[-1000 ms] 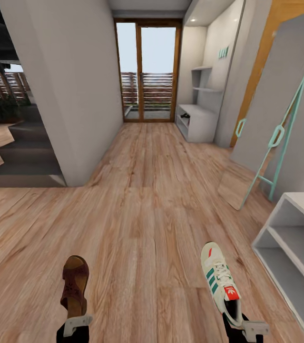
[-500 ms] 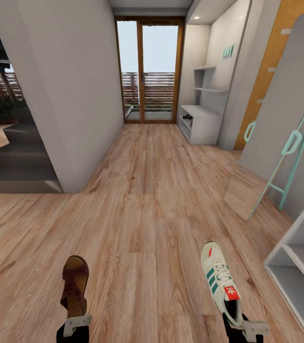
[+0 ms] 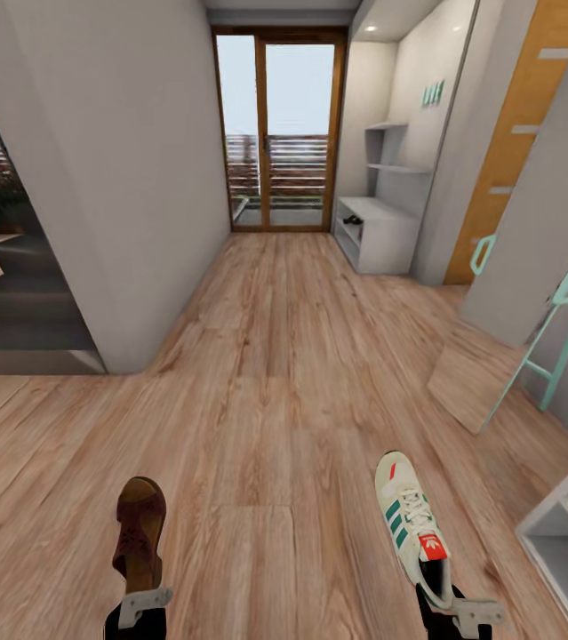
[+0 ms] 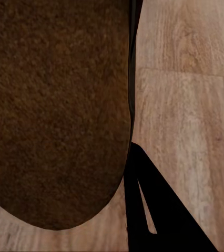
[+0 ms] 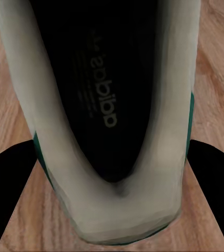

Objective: Pick up the two gym shoes and the two sandals from the corridor floor and place them onto the hallstand (shoe rack) in the corridor, making sure they are on the rack and not on the floor. Arrange them so the two gym shoes are next to each other and the two sandals are next to each other.

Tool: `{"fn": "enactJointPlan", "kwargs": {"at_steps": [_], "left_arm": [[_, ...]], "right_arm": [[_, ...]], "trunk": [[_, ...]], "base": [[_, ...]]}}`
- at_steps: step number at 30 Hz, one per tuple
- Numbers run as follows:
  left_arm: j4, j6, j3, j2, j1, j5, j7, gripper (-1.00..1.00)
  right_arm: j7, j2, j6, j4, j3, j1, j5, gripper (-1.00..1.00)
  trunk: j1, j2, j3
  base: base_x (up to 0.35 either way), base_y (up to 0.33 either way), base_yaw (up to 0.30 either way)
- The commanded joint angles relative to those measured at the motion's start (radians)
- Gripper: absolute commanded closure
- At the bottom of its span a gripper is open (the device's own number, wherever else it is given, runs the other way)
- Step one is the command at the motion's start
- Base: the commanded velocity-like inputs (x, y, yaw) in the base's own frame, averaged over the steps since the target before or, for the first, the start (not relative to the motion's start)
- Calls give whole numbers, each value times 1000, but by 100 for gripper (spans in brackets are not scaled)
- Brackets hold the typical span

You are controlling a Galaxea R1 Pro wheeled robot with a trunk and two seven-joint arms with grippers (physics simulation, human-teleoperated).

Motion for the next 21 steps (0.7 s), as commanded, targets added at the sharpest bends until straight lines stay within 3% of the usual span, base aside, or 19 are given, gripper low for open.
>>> {"fn": "enactJointPlan", "kwargs": {"at_steps": [1,21], "left_arm": [[-1,-3,9,-1,-1,-9,-7,100],[-2,-3,9,-1,-1,-9,-7,100]], "right_arm": [[7,1,-4,0,-9,-1,7,100],[7,1,-4,0,-9,-1,7,100]], "trunk": [[0,0,-1],[0,0,-1]], "base": [[338,0,0],[338,0,0]]}}
